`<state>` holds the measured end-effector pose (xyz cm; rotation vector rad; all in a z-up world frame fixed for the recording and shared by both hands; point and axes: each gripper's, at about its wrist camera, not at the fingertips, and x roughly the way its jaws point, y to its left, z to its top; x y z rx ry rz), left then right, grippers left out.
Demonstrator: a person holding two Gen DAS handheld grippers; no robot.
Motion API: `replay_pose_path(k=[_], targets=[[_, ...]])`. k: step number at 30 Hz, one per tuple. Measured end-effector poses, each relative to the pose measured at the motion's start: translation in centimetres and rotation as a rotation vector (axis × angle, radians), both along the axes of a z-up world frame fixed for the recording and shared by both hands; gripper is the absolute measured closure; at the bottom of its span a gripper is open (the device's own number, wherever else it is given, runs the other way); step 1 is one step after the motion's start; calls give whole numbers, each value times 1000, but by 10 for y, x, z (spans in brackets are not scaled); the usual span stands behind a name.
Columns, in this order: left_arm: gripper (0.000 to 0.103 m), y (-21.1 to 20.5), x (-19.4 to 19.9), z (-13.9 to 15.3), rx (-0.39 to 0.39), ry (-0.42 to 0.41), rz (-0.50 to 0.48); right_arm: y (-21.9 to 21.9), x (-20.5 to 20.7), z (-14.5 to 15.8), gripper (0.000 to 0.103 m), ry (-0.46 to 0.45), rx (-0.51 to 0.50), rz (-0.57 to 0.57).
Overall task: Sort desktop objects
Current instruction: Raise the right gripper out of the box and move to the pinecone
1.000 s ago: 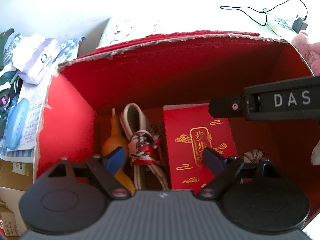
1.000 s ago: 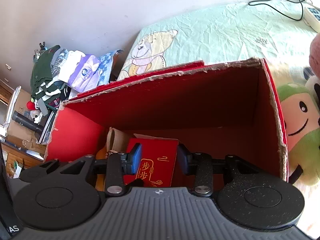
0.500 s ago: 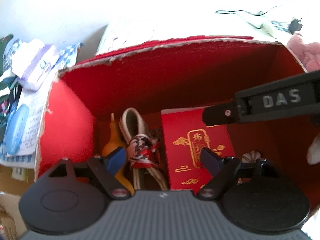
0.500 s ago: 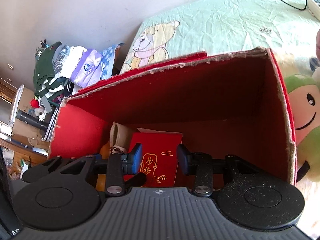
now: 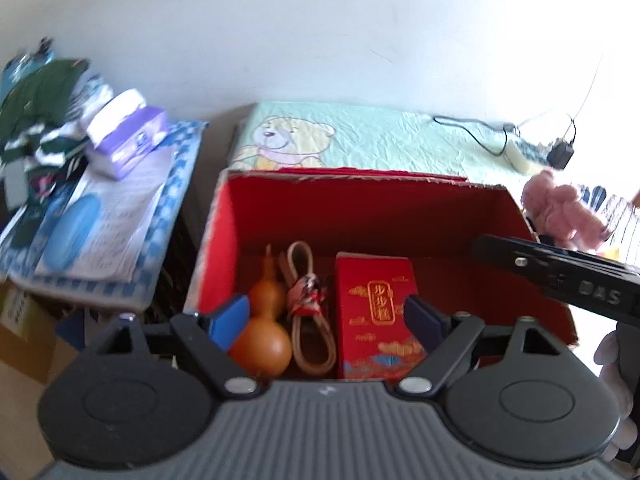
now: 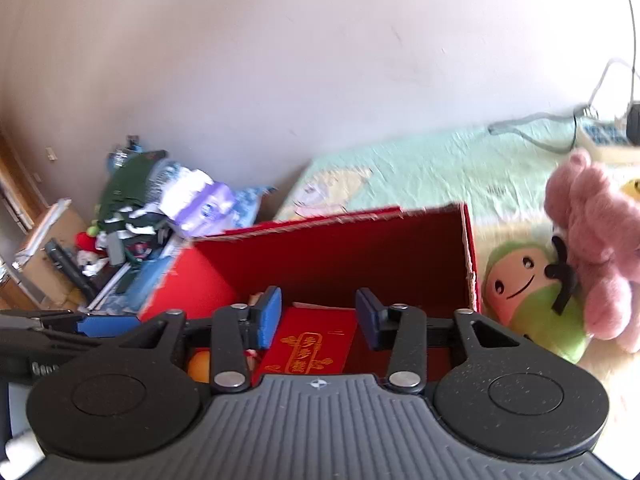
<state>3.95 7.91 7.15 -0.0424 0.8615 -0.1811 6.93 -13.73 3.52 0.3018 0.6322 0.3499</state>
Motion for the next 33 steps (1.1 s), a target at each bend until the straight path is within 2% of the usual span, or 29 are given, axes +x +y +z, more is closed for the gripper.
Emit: replay_pose_path(k=[4, 7, 11, 14, 18, 24, 28, 31, 33], targets=[[20, 25, -25, 3, -59, 21, 81, -8, -15, 11, 42, -58, 22, 40], [20, 36, -46, -1, -48, 26, 138, -13, -25, 15, 42, -76, 58, 123], [20, 45, -78, -13, -71, 59, 176, -11, -33, 14, 45, -52, 117, 299], [22, 47, -96, -28, -72, 98, 200, -3, -41, 5, 48, -13, 145, 417], [22, 48, -112, -55, -104, 175, 224, 8, -43, -13, 56, 81, 185, 508], [21, 36, -127, -80, -107, 245, 209, 25, -45, -42, 56, 213, 178, 551], [21, 30, -124, -98, -93, 287, 205, 38, -48, -64, 56, 307, 124, 573], [24, 24, -126, -102, -62, 283, 196, 49, -53, -75, 57, 337, 57, 573], [24, 22, -126, -105, -45, 277, 186, 50, -53, -79, 57, 368, 83, 576]])
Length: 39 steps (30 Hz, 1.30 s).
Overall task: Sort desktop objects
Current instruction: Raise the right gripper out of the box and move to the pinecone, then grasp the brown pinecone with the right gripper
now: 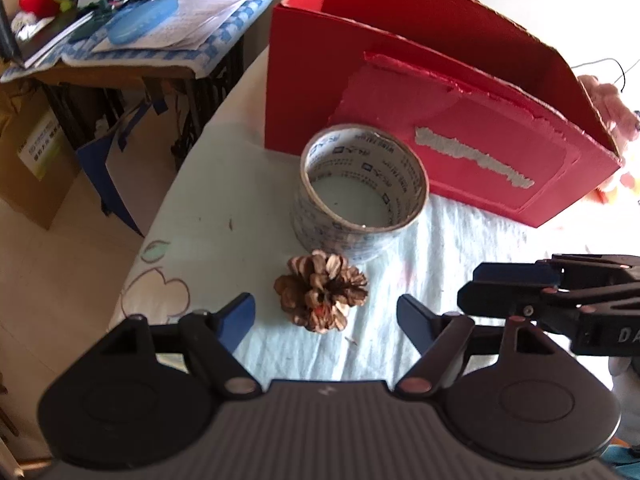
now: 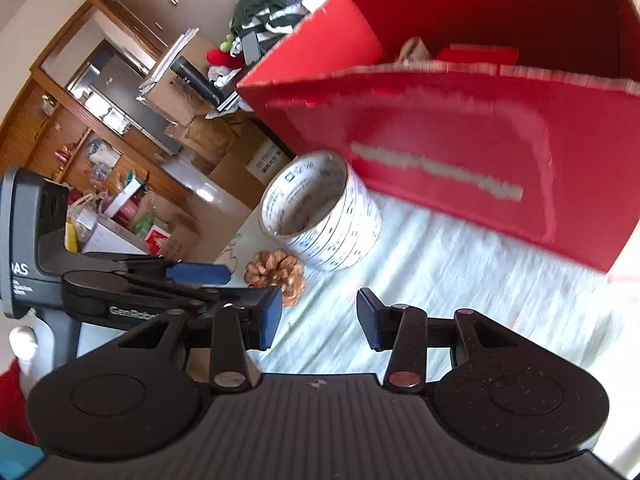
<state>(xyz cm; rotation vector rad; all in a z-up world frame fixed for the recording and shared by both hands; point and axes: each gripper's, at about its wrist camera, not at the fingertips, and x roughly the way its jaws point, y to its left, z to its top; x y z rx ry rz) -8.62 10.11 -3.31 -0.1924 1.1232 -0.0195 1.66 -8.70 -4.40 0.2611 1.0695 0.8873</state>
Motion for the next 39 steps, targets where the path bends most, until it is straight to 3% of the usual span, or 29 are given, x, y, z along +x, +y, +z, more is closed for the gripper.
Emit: replay_pose_path(k=[5, 9, 17, 25, 31, 39], targets=[[37, 4, 3, -15, -19, 36, -25, -2, 8, -6, 58, 72, 39, -42], [39, 9, 7, -16, -16, 23, -39, -3, 8, -14, 58, 124, 68, -57], [48, 6, 11, -25, -27, 38, -116, 18, 6, -13, 59, 105, 77, 12], [51, 7, 14, -25, -15, 39, -163, 25, 7, -26, 66, 150, 79, 36], [51, 1, 16, -24, -1, 45, -206, 12, 9, -35, 69, 214, 103, 18], [55, -27, 20, -23, -39, 62, -295, -28, 1, -30, 70, 197, 91, -65]])
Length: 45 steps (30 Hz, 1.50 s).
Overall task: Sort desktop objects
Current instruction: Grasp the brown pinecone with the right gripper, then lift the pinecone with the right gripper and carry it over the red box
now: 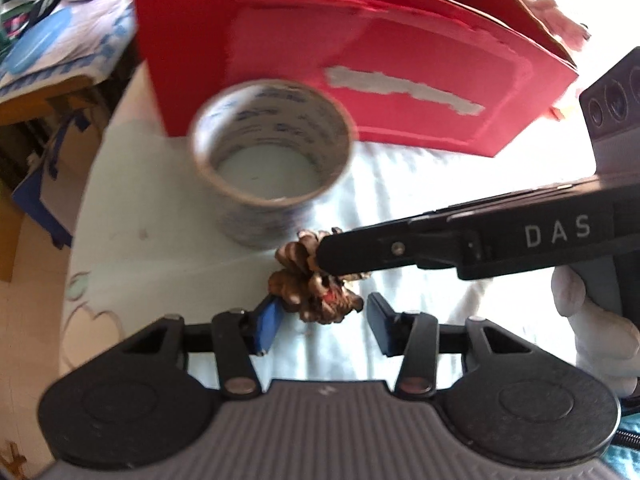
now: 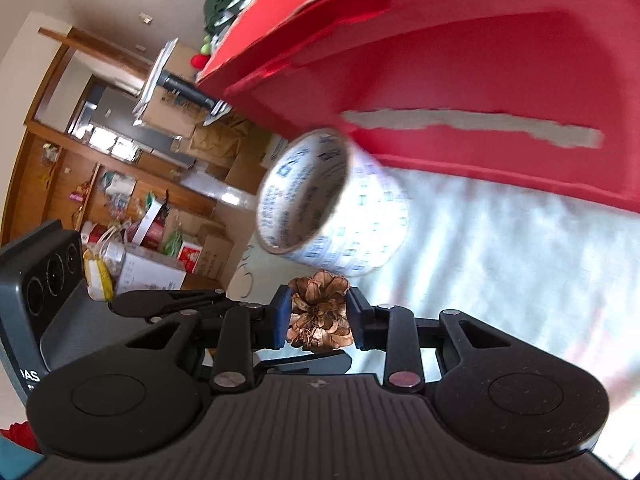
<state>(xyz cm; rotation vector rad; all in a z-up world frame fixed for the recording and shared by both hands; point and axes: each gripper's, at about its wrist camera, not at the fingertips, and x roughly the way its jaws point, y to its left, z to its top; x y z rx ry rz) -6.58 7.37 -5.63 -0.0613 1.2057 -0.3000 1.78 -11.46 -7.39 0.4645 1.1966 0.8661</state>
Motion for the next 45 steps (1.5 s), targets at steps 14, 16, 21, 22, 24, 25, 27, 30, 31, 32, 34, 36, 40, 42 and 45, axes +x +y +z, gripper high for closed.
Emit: replay_pose_path(k=[14, 16, 21, 22, 24, 25, 27, 30, 31, 32, 34, 36, 40, 42, 45], targets=[[57, -88, 10, 4, -15, -28, -136, -80, -15, 2, 70, 2, -24, -196], [57, -101, 10, 3, -12, -32, -149, -92, -17, 1, 70, 11, -26, -217], [57, -119, 7, 2, -15, -35, -162, -103, -20, 2, 70, 22, -30, -252], [57, -124, 7, 2, -10, -38, -165, -106, -20, 2, 70, 22, -29, -257], [57, -132, 6, 0, 0, -36, -167, -109, -21, 3, 70, 22, -33, -261], [57, -136, 7, -1, 3, -34, -166, -112, -21, 3, 70, 23, -38, -262], [57, -141, 8, -1, 2, -33, -164, -115, -21, 4, 70, 20, -44, -263], [57, -152, 9, 3, 2, -49, -166, -124, -22, 6, 70, 3, -41, -273], [57, -157, 11, 6, 4, -60, -171, -127, -23, 8, 70, -7, -42, -278], [57, -163, 12, 9, 5, -70, -175, -130, -23, 10, 70, -19, -44, -285], [57, -168, 12, 15, 5, -83, -185, -138, -24, 12, 70, -33, -40, -302], [57, -174, 12, 22, -3, -94, -195, -146, -25, 16, 70, -42, -30, -320], [56, -194, 17, 33, -2, -116, -234, -160, -30, 26, 70, -79, -26, -355], [56, -199, 19, 40, -4, -125, -250, -165, -32, 32, 70, -113, -32, -374], [56, -208, 26, 51, -8, -147, -278, -173, -33, 40, 70, -143, -26, -417]])
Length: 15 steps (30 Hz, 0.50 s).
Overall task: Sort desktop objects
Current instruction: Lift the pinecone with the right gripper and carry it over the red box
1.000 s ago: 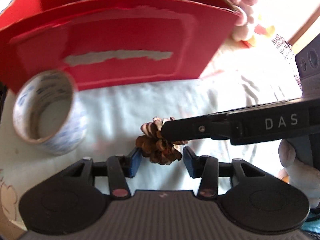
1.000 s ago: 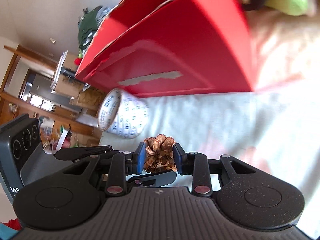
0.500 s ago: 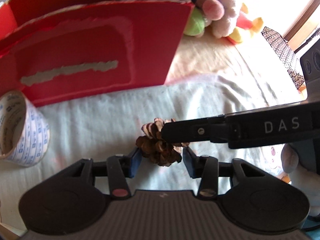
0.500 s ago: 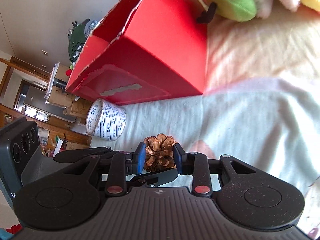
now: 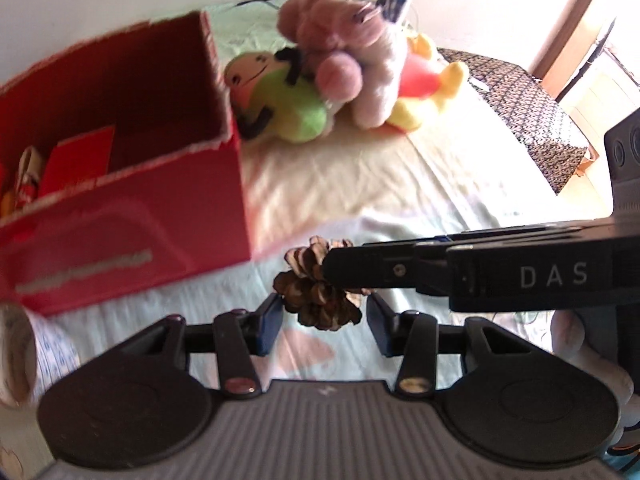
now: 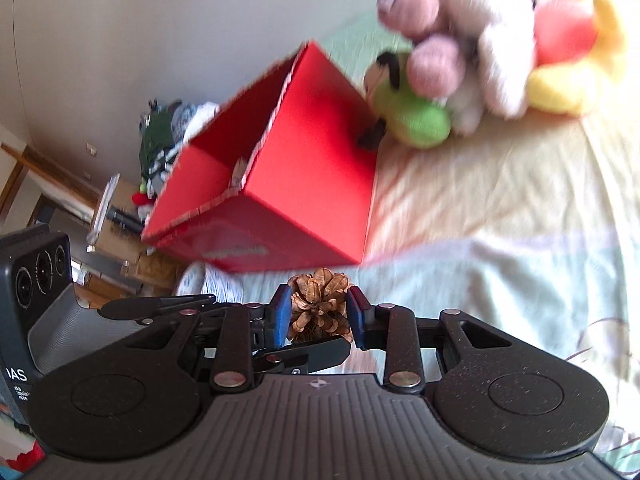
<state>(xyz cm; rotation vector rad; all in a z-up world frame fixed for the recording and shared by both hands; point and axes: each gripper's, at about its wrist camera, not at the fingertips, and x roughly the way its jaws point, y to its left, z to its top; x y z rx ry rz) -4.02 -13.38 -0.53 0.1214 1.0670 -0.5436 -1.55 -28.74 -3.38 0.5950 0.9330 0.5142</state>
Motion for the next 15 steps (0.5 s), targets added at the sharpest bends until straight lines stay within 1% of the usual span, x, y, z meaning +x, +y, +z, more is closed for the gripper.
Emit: replay_pose_path(k=[3, 7, 10, 15], targets=[[56, -5, 7, 14, -6, -29, -39, -8, 3, 9, 70, -8, 32, -57], [56, -4, 18, 39, -15, -87, -100, -13, 8, 28, 70, -44, 62, -119], [56, 3, 29, 56, -32, -129, -127, -6, 14, 46, 69, -91, 50, -140], [55, 29, 50, 84, -75, -192, -138, 18, 29, 74, 69, -193, 16, -146]])
